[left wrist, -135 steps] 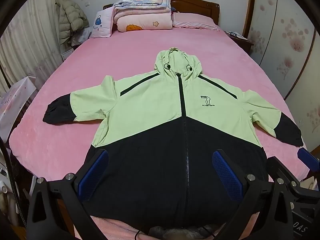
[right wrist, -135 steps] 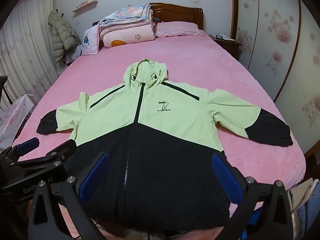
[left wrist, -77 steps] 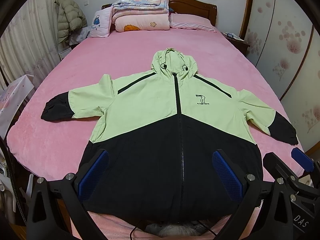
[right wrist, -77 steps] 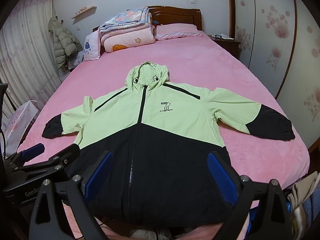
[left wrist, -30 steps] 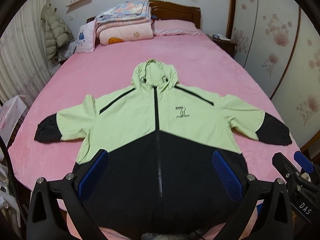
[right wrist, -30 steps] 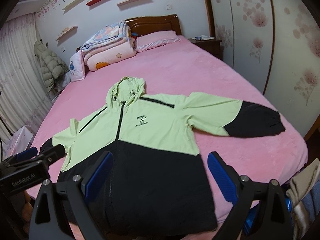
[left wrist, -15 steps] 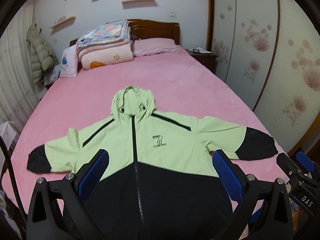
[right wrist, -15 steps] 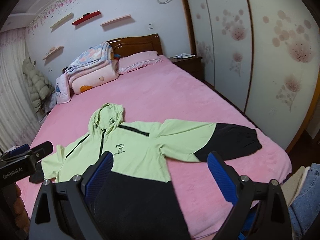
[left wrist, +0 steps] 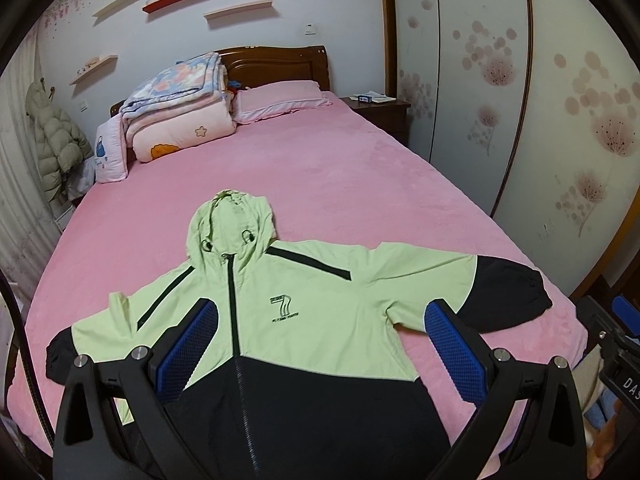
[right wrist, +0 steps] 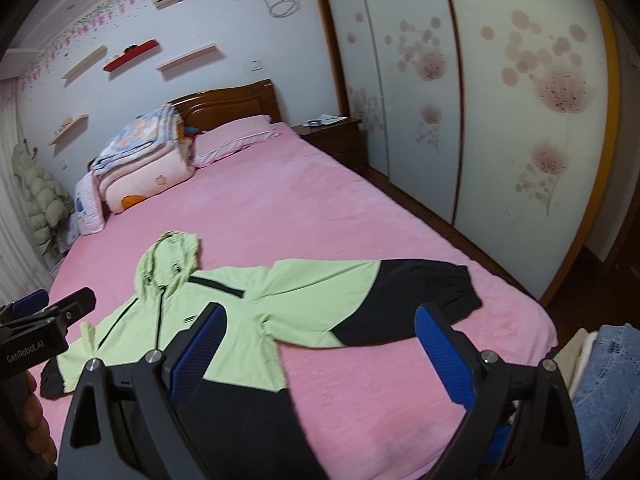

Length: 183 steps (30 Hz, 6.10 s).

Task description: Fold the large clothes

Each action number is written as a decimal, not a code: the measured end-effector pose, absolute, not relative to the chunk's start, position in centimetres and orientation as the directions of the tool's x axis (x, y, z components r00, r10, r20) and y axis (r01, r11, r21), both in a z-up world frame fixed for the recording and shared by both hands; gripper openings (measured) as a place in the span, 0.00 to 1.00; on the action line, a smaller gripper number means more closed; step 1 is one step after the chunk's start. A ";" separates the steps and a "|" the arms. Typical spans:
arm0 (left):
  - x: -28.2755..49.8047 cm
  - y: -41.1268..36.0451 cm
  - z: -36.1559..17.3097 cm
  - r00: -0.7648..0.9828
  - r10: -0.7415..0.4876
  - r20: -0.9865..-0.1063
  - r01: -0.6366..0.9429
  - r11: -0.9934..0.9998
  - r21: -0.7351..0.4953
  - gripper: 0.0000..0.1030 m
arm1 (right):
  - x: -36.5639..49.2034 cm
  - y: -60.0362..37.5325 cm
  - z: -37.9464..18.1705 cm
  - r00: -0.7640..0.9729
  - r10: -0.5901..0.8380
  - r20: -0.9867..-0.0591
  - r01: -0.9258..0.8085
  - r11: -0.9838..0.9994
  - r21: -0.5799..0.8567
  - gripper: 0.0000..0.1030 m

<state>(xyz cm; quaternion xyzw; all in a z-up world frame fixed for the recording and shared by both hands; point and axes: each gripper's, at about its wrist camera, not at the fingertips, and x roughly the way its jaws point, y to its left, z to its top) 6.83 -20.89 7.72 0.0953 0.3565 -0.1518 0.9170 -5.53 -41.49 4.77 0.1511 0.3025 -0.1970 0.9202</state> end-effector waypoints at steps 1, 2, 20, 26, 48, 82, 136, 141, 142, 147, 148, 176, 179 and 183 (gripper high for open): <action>7.4 -21.5 7.4 0.696 -0.208 -0.687 0.346 0.936 0.067 0.99 | -5.5 -42.1 4.7 0.736 -0.279 -0.617 0.462 0.873 0.157 0.93; 7.8 -22.0 7.2 0.694 -0.209 -0.689 0.348 0.935 0.066 0.99 | -5.4 -42.8 4.6 0.731 -0.287 -0.619 0.472 0.868 0.154 0.93; 14.2 -32.1 -0.1 0.617 -0.209 -0.758 0.407 0.910 0.081 0.99 | -3.0 -51.6 0.3 0.630 -0.396 -0.668 0.605 0.789 0.104 0.93; 15.2 -34.9 -2.0 0.633 -0.196 -0.749 0.419 0.900 0.119 0.99 | -1.6 -54.0 -2.8 0.583 -0.396 -0.709 0.638 0.764 0.098 0.93; 16.4 -43.9 -14.5 0.503 -0.294 -0.813 0.543 0.839 0.032 0.96 | -2.0 -64.1 -18.5 0.440 -0.168 -0.882 0.767 0.580 0.272 0.79; 18.6 -7.0 -7.4 0.606 -0.158 -0.780 0.169 0.983 -0.067 0.88 | 14.2 -28.1 -4.3 0.738 0.152 -0.657 -0.003 0.975 0.223 0.04; 25.9 -10.7 -1.6 0.610 -0.484 -0.627 0.344 0.875 -0.341 0.18 | 9.6 -35.0 -17.2 0.530 0.085 -0.844 0.231 0.943 0.240 0.42; 27.7 -6.6 -0.1 0.679 -0.399 -0.617 0.282 0.917 -0.283 0.18 | 14.1 -34.8 -17.5 0.537 0.043 -0.843 0.241 0.949 0.202 0.42; 28.0 -5.3 -0.4 0.691 -0.381 -0.614 0.260 0.924 -0.280 0.18 | 15.1 -34.6 -17.5 0.540 0.039 -0.841 0.239 0.951 0.198 0.42; 30.3 -0.3 -5.2 0.674 -0.315 -0.668 0.151 0.944 -0.292 0.18 | 18.0 -33.1 -18.0 0.533 -0.027 -0.846 0.250 0.960 0.127 0.38; 30.7 0.9 -7.1 0.655 -0.293 -0.696 0.117 0.950 -0.290 0.18 | 18.2 -32.6 -18.3 0.522 -0.050 -0.852 0.250 0.963 0.097 0.31; 30.6 3.7 -20.0 0.495 -0.118 -0.861 0.066 0.993 -0.098 0.27 | 17.5 -31.0 -16.1 0.484 -0.007 -0.875 0.197 0.975 0.102 0.38; 30.3 3.4 -19.4 0.527 -0.104 -0.843 0.068 0.994 -0.080 0.25 | 19.1 -30.8 -17.9 0.461 -0.089 -0.883 0.219 0.976 0.016 0.38; 30.1 3.1 -20.5 0.500 -0.070 -0.863 0.058 0.997 -0.047 0.26 | 20.1 -31.5 -20.6 0.401 -0.166 -0.901 0.251 0.966 -0.066 0.37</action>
